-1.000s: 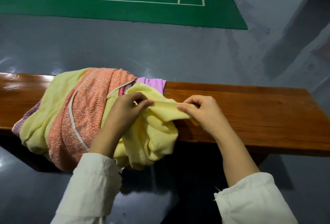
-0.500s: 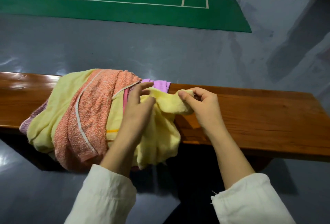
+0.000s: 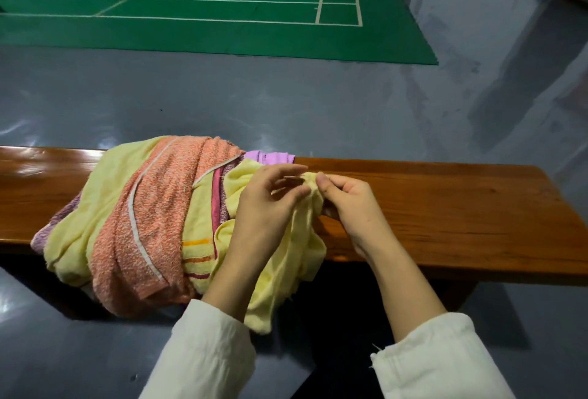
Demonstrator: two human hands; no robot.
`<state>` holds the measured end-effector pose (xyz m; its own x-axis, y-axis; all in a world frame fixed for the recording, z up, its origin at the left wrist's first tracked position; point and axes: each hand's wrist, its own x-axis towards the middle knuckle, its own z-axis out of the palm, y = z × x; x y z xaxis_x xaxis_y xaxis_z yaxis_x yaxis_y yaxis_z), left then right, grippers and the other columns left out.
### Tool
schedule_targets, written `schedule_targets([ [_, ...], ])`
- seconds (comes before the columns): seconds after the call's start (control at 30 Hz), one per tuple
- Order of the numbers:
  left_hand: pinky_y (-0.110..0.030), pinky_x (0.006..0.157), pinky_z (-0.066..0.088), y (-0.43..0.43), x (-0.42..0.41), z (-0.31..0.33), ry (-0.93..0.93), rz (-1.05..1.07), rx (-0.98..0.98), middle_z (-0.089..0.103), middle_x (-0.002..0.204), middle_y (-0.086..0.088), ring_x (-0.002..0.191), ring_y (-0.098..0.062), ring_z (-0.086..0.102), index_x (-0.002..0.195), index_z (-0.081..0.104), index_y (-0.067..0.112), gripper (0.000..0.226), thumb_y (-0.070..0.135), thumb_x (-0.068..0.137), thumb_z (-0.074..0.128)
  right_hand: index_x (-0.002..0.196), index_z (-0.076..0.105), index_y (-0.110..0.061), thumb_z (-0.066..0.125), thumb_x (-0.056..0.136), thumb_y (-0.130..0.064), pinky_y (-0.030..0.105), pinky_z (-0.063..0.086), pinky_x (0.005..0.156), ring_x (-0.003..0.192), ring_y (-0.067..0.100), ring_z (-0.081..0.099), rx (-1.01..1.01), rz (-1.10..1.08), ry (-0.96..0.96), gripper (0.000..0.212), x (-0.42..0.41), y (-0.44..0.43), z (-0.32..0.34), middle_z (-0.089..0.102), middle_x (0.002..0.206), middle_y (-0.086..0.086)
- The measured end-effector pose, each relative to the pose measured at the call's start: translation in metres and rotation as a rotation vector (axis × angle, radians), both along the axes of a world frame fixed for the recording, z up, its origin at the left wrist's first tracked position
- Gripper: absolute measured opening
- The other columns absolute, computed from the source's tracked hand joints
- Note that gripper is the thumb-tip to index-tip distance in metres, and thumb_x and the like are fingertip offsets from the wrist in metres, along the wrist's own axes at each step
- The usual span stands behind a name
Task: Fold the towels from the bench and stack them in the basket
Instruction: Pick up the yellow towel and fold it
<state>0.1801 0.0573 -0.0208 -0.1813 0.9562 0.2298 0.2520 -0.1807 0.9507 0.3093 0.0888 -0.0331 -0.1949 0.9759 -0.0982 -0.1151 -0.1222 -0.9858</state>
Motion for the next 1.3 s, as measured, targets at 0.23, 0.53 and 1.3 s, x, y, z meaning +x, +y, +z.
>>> schedule_targets([
  [0.23, -0.009, 0.064, 0.035, 0.006, 0.0, -0.005, 0.475, 0.105, 0.151, 0.054, 0.079, 0.006, 0.071, -0.003, 0.049, 0.084, 0.063, 0.012, 0.01, 0.014, 0.082, 0.072, 0.095, 0.057, 0.022, 0.053, 0.095, -0.023, 0.041, 0.041, 0.074, 0.081, 0.028, 0.05, -0.009, 0.001, -0.005, 0.046, 0.001, -0.003, 0.004, 0.056, 0.082, 0.027],
  [0.53, -0.026, 0.069, 0.043, 0.008, 0.013, -0.009, 0.286, 0.192, 0.137, 0.057, 0.077, 0.013, 0.08, -0.016, 0.053, 0.077, 0.058, 0.025, 0.012, 0.026, 0.086, 0.066, 0.1, 0.07, 0.003, 0.052, 0.09, -0.038, 0.046, 0.049, 0.09, 0.089, 0.027, 0.064, -0.052, 0.057, 0.031, 0.045, 0.002, -0.002, 0.007, 0.067, 0.105, 0.027],
  [1.3, -0.019, 0.048, 0.026, 0.01, -0.094, -0.029, 0.54, -0.238, -0.109, 0.038, 0.054, 0.009, 0.051, -0.005, 0.036, 0.061, 0.048, 0.013, 0.058, 0.069, 0.072, 0.054, 0.071, 0.049, -0.019, 0.04, 0.101, -0.029, 0.032, 0.036, 0.07, 0.072, 0.016, 0.043, 0.03, -0.551, -0.141, 0.033, 0.018, 0.027, -0.029, 0.048, 0.071, -0.004],
])
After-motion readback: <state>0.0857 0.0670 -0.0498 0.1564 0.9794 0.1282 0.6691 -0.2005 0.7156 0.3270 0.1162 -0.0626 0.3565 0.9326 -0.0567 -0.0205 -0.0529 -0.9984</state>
